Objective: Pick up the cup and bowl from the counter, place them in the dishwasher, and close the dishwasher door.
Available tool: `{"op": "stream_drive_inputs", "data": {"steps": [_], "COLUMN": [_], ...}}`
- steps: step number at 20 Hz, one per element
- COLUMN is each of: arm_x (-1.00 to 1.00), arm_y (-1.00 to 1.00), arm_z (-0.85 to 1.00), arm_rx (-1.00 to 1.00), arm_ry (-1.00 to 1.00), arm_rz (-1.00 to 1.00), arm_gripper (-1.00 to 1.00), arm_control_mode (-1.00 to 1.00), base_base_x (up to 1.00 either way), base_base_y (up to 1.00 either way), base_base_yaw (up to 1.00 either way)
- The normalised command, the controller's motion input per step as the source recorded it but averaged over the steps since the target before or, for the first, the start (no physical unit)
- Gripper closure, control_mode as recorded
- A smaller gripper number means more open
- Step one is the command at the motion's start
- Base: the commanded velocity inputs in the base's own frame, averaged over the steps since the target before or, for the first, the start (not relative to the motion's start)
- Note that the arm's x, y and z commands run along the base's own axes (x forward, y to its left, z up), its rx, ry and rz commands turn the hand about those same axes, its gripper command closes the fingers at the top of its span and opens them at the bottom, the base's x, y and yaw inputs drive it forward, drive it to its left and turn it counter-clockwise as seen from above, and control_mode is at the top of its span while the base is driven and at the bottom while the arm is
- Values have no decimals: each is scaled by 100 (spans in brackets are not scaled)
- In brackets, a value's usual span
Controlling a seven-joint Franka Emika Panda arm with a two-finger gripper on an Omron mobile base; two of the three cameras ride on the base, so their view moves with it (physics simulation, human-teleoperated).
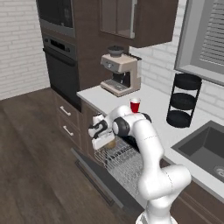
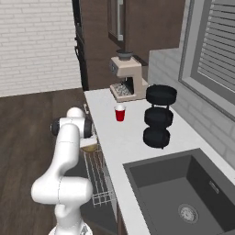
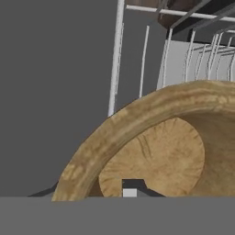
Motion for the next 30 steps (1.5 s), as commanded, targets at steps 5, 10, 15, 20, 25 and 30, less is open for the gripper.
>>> {"op": "stream_drive_inputs", "data": {"steps": [5,10,15,20,25,30], "arm_x": [0,0,0,-31,-39,-44], "arm_y": [0,0,0,0,0,0], "arm_z": [-24,-20,-6,12,52,63], "arm_rx": [3,3,3,6,10,8], "arm_ry": [0,0,-2,-12,-17,-30], "arm_rz": [0,0,0,0,0,0], "arm_gripper": [100,-100,-100,-100,-100,-100], "arm_control_mode": [-100,-100,-100,-100,-100,-100], "base_base_x": [0,0,0,0,0,0], "base_base_y": [0,0,0,0,0,0], "base_base_yaw": [0,0,0,0,0,0]}}
